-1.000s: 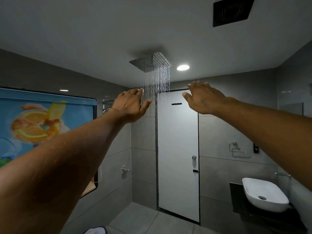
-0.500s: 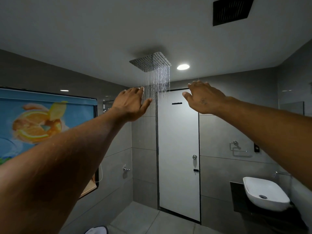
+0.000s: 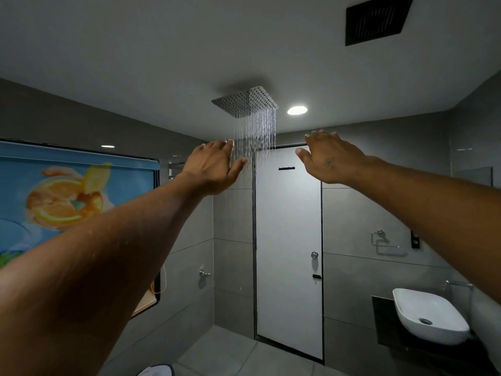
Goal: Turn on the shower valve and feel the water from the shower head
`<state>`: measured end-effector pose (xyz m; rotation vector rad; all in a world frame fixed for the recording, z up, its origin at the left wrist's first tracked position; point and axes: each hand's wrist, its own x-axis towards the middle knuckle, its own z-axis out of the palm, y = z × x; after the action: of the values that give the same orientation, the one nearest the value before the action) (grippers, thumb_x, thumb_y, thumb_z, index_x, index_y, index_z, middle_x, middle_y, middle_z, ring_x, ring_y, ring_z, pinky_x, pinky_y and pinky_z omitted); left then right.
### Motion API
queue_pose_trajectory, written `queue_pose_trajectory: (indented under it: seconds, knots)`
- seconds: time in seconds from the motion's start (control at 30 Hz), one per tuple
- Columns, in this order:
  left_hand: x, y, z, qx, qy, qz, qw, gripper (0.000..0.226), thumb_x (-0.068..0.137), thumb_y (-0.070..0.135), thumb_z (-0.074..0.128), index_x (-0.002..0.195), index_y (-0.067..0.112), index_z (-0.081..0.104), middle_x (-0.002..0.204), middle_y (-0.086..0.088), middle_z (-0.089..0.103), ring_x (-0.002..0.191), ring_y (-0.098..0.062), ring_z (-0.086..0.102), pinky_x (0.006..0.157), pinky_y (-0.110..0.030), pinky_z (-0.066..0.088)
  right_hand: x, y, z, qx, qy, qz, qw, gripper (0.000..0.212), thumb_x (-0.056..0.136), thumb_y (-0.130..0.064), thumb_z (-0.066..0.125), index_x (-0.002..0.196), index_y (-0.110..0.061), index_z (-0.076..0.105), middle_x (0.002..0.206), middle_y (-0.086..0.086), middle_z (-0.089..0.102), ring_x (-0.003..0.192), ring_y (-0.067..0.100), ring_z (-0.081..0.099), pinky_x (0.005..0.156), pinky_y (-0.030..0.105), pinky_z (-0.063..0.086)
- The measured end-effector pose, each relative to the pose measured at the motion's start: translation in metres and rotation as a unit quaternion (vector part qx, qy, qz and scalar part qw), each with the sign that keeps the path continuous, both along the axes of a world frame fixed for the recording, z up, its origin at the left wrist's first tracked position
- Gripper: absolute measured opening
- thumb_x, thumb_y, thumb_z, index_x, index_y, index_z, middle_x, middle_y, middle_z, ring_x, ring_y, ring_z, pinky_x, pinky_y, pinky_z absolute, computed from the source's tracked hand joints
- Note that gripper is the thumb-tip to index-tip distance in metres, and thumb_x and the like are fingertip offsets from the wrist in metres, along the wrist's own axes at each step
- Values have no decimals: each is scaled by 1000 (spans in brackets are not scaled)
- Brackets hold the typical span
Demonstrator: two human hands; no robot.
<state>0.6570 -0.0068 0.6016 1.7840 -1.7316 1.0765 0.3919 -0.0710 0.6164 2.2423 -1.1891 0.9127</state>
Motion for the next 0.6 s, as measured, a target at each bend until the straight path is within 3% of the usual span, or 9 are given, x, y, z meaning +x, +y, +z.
queue_pose_trajectory:
  seconds: [0.43,0.6]
  knots:
    - [-2,2,1,-6,2,0,1000,86,93,65,13,154,6,26,153,-20,40,140,-34,38,114,-49,29,-6,6,0,-2,-18,13,1000,62,99,-46,29,145,-5,36,155,18,36,144,35,30,116,45,23]
    - [-4,2,0,-5,10,-4,1000,87,92,66,13,152,5,29,151,-22,42,137,-37,42,113,-50,31,-11,31,-2,43,-88,88,991,50,97,-44,39,128,-9,56,135,16,59,125,33,53,104,44,42]
